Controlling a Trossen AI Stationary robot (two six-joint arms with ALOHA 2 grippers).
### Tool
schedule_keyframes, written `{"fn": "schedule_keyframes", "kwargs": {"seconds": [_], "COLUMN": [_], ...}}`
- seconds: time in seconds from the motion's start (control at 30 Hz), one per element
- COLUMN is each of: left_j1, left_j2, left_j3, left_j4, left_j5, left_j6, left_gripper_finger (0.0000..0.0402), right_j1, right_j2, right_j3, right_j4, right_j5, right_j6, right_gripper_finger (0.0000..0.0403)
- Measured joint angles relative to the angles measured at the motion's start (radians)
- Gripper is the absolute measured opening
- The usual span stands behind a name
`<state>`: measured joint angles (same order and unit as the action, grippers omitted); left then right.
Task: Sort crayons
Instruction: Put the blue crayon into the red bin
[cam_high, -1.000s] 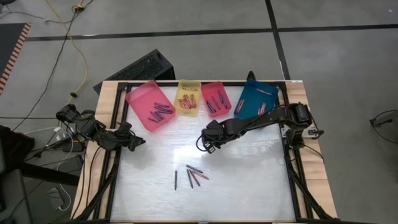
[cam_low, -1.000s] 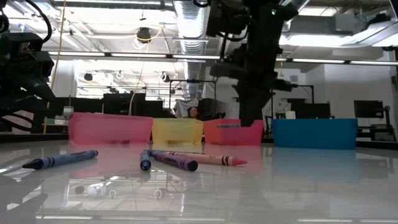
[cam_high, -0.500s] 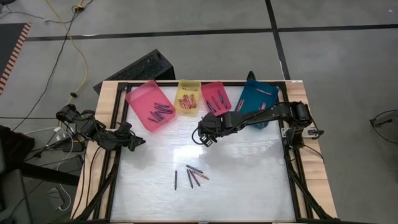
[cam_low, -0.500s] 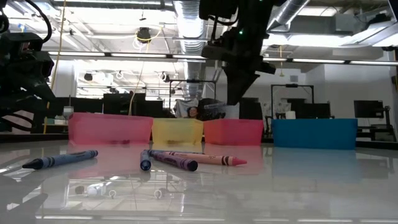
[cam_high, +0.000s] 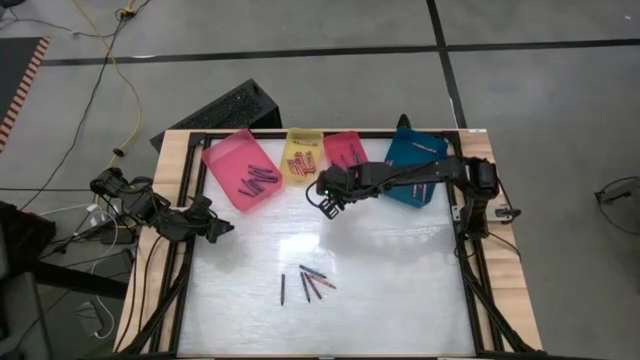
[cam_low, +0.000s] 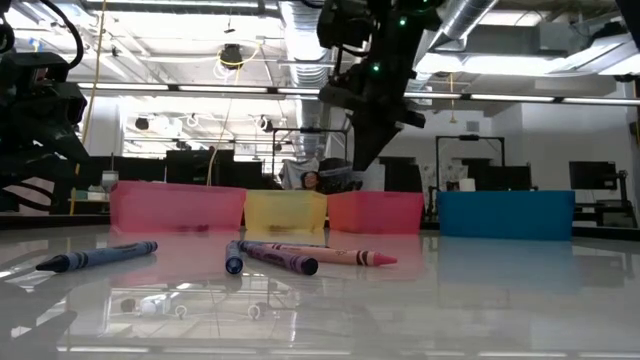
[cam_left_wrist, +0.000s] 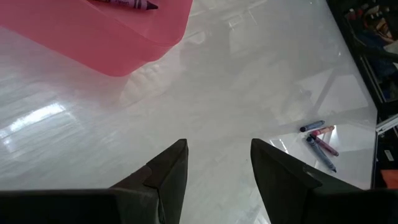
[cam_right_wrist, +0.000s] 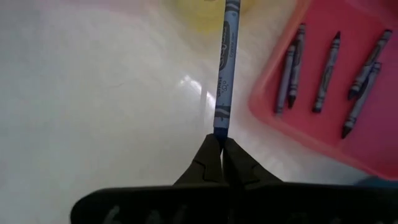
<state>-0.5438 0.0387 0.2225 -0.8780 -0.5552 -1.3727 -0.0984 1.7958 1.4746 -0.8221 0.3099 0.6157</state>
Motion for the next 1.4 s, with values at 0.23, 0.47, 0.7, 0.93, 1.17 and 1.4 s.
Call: {"fn": "schedule_keyframes", "kwargs": {"seconds": [0.23,0.47,0.7,0.93,1.17,1.4], "left_j1": [0.0,0.0,0.0,0.0,0.0,0.0], "left_j2": [0.0,0.0,0.0,0.0,0.0,0.0], "left_j3": [0.0,0.0,0.0,0.0,0.0,0.0], "left_j4": [0.0,0.0,0.0,0.0,0.0,0.0], "left_j5": [0.0,0.0,0.001,0.0,0.0,0.0], "left_j6": [0.0,0.0,0.0,0.0,0.0,0.0], "left_gripper_finger": [0.0165,0.0165,0.0165,0.0165,0.0165,0.0165], "right_j1": [-0.046,-0.095,-0.154,-0.206,-0.244,-0.281], "right_j2": [-0.012,-0.044,-0.052,-0.052,-0.052,-0.013], "right_j3": [0.0,0.0,0.002,-0.007,-0.008,-0.008], "right_j4": [0.05,0.082,0.137,0.097,-0.008,-0.072], "right_j5": [-0.023,-0.024,-0.094,-0.105,-0.039,-0.044], "right_j6": [-0.052,-0.099,-0.121,-0.115,-0.042,-0.013], "right_gripper_finger": [0.0,0.0,0.0,0.0,0.0,0.0]}}
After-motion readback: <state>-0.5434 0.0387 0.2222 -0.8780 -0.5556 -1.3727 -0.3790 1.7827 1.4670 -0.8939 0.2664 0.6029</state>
